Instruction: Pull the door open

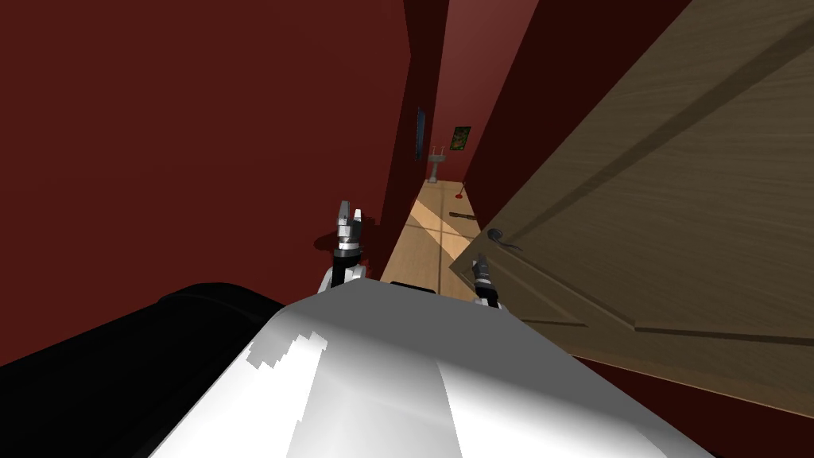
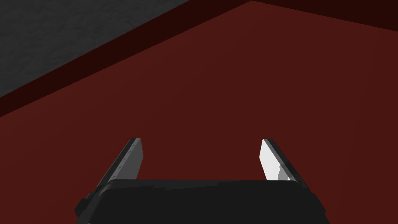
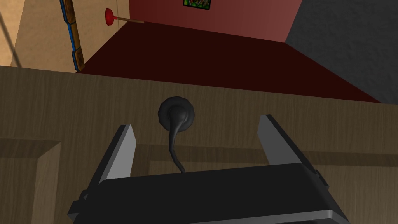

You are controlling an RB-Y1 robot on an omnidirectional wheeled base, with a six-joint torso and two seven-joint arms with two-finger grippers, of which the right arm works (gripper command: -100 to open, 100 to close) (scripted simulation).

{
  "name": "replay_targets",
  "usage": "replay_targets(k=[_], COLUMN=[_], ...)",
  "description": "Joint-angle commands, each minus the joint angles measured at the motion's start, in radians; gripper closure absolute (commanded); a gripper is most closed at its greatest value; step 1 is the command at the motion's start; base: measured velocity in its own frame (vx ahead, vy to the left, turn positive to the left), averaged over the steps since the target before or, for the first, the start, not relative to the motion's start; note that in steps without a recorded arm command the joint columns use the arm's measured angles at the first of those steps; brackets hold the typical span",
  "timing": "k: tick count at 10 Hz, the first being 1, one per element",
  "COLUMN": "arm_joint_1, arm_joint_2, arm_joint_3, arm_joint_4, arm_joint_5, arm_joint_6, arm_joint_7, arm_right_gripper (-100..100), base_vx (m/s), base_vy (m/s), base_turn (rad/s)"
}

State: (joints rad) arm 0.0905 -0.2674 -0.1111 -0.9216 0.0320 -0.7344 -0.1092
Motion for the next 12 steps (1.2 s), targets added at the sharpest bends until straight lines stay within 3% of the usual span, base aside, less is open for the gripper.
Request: replay_targets(k=[1, 6, 12], arm_joint_1=[-0.02, -0.069, -0.118], arm_joint_2=[0.028, 0.109, 0.201], arm_joint_3=[-0.013, -0.046, -0.075], arm_joint_4=[0.0, -0.013, -0.024], arm_joint_5=[0.011, 0.044, 0.078], arm_joint_6=[0.022, 0.082, 0.134], arm_joint_7=[0.019, 0.066, 0.11], arm_right_gripper=[-100, -100, -100], base_vx=[0.158, 0.132, 0.121], base_vy=[0.003, 0.002, -0.004], base_turn=[-0.07, -0.101, -0.235])
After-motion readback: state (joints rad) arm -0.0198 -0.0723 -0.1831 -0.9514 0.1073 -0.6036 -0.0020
